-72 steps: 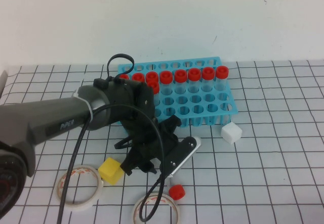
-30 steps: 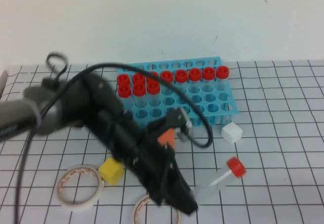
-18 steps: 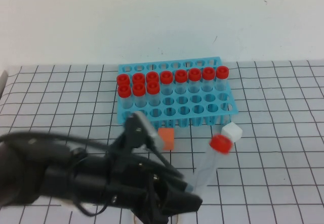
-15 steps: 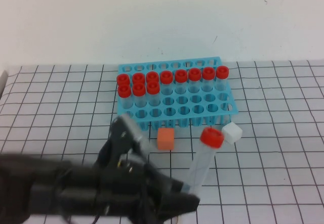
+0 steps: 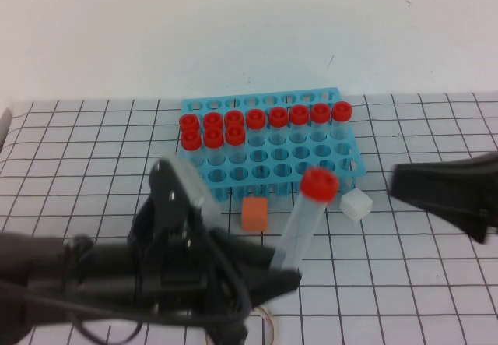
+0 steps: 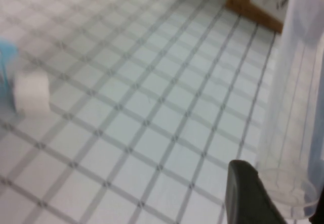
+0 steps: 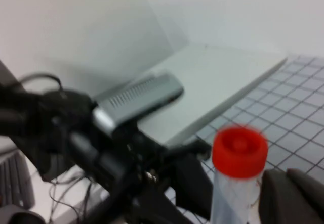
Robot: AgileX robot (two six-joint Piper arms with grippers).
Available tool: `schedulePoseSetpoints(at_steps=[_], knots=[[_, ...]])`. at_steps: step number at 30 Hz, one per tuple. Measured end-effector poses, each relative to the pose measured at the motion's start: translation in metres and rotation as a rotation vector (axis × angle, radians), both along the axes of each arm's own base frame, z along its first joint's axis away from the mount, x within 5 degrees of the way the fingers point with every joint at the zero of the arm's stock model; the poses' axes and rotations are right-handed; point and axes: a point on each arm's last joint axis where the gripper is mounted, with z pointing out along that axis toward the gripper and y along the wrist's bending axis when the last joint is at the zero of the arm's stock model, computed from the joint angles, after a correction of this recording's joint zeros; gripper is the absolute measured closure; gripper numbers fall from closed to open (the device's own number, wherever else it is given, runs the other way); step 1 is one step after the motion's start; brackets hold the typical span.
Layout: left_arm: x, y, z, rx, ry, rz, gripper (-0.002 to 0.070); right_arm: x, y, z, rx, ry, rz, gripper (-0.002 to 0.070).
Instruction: Place the test tubes
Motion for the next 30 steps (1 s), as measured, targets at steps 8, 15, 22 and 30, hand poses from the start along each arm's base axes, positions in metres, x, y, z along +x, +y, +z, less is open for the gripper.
schedulePoseSetpoints(at_steps=[8, 15, 22, 30], knots=[[0.011, -0.004, 0.022, -0.042, -0.035, 0.028, 0.046, 0.032, 0.024, 0.003, -0.068, -0.031, 0.001, 0.0401], [0.011, -0.004, 0.022, -0.042, -0.03, 0.034, 0.046, 0.038, 0.025, 0.003, -0.084, -0.033, -0.023, 0.0146], [0.012, -0.004, 0.022, -0.043, -0.027, 0.036, 0.046, 0.039, 0.035, -0.006, -0.086, 0.001, 0.026, 0.0129], [0.012, -0.004, 0.022, -0.048, -0.012, 0.041, 0.046, 0.042, 0.04, -0.003, -0.079, -0.009, 0.05, 0.0129]])
